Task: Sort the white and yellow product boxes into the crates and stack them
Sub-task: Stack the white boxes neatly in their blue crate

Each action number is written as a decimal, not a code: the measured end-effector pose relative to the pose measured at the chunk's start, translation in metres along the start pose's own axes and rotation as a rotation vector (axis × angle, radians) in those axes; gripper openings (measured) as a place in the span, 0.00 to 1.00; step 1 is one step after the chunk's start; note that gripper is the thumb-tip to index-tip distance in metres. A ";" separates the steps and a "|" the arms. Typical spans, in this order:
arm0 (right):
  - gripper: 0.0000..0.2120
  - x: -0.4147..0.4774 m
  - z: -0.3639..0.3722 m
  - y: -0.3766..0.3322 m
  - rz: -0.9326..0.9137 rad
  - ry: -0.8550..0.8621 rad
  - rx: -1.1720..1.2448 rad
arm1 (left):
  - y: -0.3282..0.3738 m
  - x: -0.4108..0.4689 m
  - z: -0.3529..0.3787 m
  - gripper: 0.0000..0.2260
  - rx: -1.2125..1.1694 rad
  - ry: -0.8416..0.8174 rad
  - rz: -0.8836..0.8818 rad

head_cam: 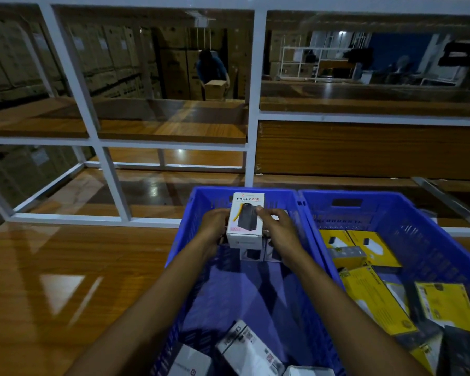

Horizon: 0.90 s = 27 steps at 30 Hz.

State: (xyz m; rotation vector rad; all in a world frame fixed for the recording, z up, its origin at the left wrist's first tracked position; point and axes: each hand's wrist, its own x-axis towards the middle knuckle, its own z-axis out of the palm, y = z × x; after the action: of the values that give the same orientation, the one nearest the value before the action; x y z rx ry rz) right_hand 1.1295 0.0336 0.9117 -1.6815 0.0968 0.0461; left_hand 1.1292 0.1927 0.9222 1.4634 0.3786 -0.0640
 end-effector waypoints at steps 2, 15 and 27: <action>0.20 0.002 0.002 0.003 0.028 -0.023 0.040 | 0.000 0.003 -0.004 0.09 -0.013 0.026 -0.005; 0.36 0.001 0.027 0.016 -0.154 -0.367 -0.562 | -0.004 0.043 -0.038 0.11 -0.196 0.110 -0.125; 0.37 0.062 0.052 0.043 -0.401 -0.148 -0.950 | -0.016 0.091 -0.028 0.34 -0.132 0.027 -0.403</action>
State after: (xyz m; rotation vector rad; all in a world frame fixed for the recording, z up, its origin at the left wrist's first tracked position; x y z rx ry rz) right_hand 1.1883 0.0786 0.8578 -2.6048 -0.4414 -0.1030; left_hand 1.2042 0.2355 0.8788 1.2413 0.6830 -0.3365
